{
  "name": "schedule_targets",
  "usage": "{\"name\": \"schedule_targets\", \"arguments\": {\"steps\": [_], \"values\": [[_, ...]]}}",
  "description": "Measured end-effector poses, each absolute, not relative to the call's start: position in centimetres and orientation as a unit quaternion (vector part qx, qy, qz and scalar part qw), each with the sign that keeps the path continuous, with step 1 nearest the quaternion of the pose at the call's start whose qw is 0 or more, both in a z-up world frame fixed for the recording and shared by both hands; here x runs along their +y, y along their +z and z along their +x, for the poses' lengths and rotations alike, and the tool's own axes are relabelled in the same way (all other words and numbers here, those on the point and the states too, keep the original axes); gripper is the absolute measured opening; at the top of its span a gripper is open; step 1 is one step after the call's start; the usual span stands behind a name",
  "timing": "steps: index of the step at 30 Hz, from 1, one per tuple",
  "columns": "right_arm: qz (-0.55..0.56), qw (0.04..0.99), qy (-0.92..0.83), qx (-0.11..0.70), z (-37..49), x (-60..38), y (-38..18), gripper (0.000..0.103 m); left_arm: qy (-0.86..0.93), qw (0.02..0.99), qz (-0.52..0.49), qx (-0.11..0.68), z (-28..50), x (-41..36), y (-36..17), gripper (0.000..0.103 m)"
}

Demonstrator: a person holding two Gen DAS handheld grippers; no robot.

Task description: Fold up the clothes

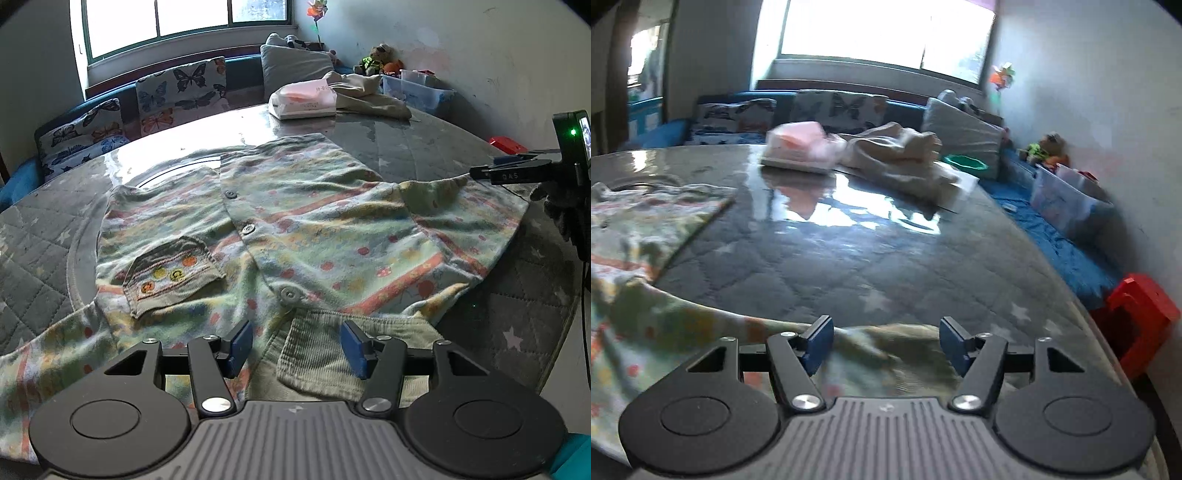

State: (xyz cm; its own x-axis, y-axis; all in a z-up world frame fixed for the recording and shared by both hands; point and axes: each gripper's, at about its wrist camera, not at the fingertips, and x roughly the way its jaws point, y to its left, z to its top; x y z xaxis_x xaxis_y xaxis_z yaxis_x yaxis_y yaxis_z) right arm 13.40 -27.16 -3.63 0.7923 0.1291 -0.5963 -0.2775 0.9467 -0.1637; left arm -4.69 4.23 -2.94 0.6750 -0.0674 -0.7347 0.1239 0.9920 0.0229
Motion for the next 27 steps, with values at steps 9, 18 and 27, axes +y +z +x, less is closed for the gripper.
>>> {"name": "schedule_targets", "arguments": {"steps": [9,18,27], "values": [[0.015,0.941,0.078,0.329,10.6,-33.6,-3.2,0.064,-0.071,0.923,0.033,0.377,-4.2,2.9,-1.4,0.06],[0.065,0.935,0.079,0.339,8.3,-34.8,-3.7,0.042,-0.095,0.926,0.033,0.363,-3.4,0.4,-1.2,0.067],[0.109,0.932,0.09,0.333,8.7,-34.9,-3.9,0.009,-0.098,0.927,0.033,0.361,-3.9,-0.4,-1.2,0.07]]}}
